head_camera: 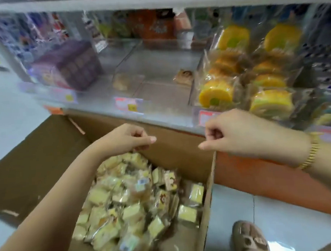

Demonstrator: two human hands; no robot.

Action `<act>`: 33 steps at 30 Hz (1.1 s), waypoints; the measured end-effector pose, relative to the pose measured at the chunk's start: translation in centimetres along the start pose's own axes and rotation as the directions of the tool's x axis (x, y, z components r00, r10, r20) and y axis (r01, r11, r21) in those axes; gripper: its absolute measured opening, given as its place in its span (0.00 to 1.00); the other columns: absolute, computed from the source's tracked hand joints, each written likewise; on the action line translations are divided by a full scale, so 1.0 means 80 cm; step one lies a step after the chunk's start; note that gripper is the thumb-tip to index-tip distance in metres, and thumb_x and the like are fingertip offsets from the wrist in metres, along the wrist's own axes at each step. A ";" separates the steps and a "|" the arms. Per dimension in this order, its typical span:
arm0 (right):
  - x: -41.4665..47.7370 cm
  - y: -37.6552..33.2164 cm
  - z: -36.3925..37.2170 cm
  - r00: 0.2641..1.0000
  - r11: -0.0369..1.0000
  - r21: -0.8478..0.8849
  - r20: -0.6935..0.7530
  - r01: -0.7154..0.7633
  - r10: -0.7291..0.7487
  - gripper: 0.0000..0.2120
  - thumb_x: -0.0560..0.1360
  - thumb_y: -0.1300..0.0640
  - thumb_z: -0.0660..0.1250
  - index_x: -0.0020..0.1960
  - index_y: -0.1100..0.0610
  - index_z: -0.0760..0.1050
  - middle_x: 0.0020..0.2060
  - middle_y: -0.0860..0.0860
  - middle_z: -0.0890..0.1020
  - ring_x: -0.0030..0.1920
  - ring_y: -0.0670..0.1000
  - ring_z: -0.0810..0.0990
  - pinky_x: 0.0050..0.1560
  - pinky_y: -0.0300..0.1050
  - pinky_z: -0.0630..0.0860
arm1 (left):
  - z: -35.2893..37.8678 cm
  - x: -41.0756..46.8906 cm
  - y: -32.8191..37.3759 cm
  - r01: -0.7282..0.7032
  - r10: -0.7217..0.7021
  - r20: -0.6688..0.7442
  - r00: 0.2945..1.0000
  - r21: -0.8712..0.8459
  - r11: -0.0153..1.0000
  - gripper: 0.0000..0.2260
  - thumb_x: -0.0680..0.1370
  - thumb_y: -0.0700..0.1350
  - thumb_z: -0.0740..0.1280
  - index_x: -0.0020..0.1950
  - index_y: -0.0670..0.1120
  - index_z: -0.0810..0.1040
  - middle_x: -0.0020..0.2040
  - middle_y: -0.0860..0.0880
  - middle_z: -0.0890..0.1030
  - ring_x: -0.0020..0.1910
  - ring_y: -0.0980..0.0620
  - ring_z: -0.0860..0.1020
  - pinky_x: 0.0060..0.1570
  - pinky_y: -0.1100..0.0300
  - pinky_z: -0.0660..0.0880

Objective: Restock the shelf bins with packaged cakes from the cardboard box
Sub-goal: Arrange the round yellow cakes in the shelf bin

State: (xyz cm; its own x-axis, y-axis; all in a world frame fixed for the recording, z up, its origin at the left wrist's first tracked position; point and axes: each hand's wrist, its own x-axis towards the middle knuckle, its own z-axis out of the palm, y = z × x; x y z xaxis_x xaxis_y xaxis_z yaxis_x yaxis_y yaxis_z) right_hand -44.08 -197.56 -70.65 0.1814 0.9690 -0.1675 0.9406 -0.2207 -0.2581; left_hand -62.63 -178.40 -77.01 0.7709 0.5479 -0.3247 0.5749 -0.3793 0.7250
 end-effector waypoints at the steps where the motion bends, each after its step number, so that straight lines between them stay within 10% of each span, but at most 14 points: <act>1: 0.022 -0.014 0.024 0.999 1.000 0.017 0.046 0.025 -0.026 0.14 0.73 0.43 0.68 0.37 0.52 0.73 0.33 0.45 0.78 0.36 0.45 0.75 0.37 0.43 0.68 | -0.001 -0.005 -0.026 0.053 -0.053 -0.002 0.999 -0.006 0.999 0.16 0.74 0.54 0.71 0.40 0.41 0.79 0.34 0.52 0.81 0.36 0.58 0.77 0.42 0.65 0.73; 4: 0.103 -0.045 0.102 0.975 1.000 0.026 0.224 -0.003 -0.003 0.12 0.73 0.47 0.69 0.44 0.57 0.79 0.42 0.52 0.82 0.44 0.51 0.80 0.43 0.44 0.75 | -0.001 -0.002 -0.100 0.203 -0.204 0.001 0.979 -0.033 0.979 0.10 0.73 0.50 0.74 0.44 0.44 0.79 0.41 0.48 0.82 0.40 0.54 0.78 0.42 0.60 0.74; 10: 0.219 -0.069 0.228 0.865 0.989 -0.021 0.481 -0.148 0.140 0.20 0.76 0.49 0.68 0.30 0.58 0.68 0.28 0.52 0.73 0.29 0.49 0.72 0.36 0.42 0.73 | 0.002 0.025 -0.220 0.410 -0.444 0.027 0.895 0.338 0.847 0.23 0.73 0.49 0.73 0.66 0.46 0.74 0.64 0.47 0.74 0.62 0.46 0.73 0.59 0.56 0.71; 12: 0.239 -0.072 0.258 0.847 0.987 -0.008 0.511 -0.161 0.142 0.12 0.75 0.51 0.69 0.41 0.59 0.75 0.39 0.53 0.78 0.39 0.51 0.77 0.39 0.42 0.74 | 0.003 0.025 -0.251 0.413 -0.463 0.025 0.886 0.410 0.813 0.28 0.75 0.50 0.71 0.73 0.47 0.67 0.70 0.46 0.71 0.67 0.45 0.71 0.61 0.56 0.69; 15: 0.267 -0.079 0.298 0.848 0.993 0.034 0.524 -0.113 0.079 0.27 0.75 0.52 0.70 0.70 0.60 0.68 0.65 0.56 0.75 0.63 0.56 0.74 0.60 0.45 0.72 | 0.012 0.023 -0.291 0.374 -0.437 0.036 0.899 0.457 0.807 0.29 0.76 0.50 0.70 0.75 0.50 0.63 0.71 0.45 0.69 0.68 0.46 0.70 0.60 0.57 0.68; 19: 0.298 -0.087 0.345 0.843 0.992 0.125 0.535 -0.025 -0.046 0.34 0.74 0.54 0.72 0.76 0.53 0.61 0.72 0.54 0.67 0.70 0.55 0.68 0.67 0.45 0.67 | 0.028 0.020 -0.334 0.347 -0.456 0.089 0.886 0.525 0.777 0.30 0.77 0.52 0.67 0.77 0.55 0.59 0.77 0.48 0.59 0.72 0.44 0.64 0.68 0.50 0.66; 29: 0.262 -0.061 0.423 0.669 0.961 0.110 0.737 -0.253 0.092 0.26 0.65 0.46 0.78 0.56 0.55 0.71 0.53 0.51 0.76 0.50 0.50 0.75 0.45 0.42 0.72 | 0.034 0.022 -0.336 0.367 -0.522 0.256 0.813 0.471 0.802 0.27 0.79 0.51 0.65 0.77 0.50 0.62 0.79 0.52 0.38 0.73 0.46 0.64 0.67 0.54 0.65; 33: 0.252 -0.066 0.404 0.697 0.924 0.241 0.716 -0.298 0.039 0.25 0.64 0.51 0.80 0.51 0.55 0.69 0.47 0.50 0.75 0.42 0.47 0.71 0.40 0.43 0.70 | 0.027 0.017 -0.326 0.424 -0.515 0.195 0.835 0.369 0.827 0.23 0.80 0.50 0.64 0.73 0.46 0.68 0.78 0.47 0.57 0.70 0.45 0.67 0.66 0.52 0.67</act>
State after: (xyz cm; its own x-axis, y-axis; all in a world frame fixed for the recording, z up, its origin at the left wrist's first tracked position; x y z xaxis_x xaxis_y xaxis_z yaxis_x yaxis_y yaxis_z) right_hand -54.69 -180.43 -103.40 -0.0425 0.5878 -0.8079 0.7455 -0.5197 -0.4173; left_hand -76.01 -169.36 -97.66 0.4013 0.5069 -0.7629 0.9033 -0.3568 0.2380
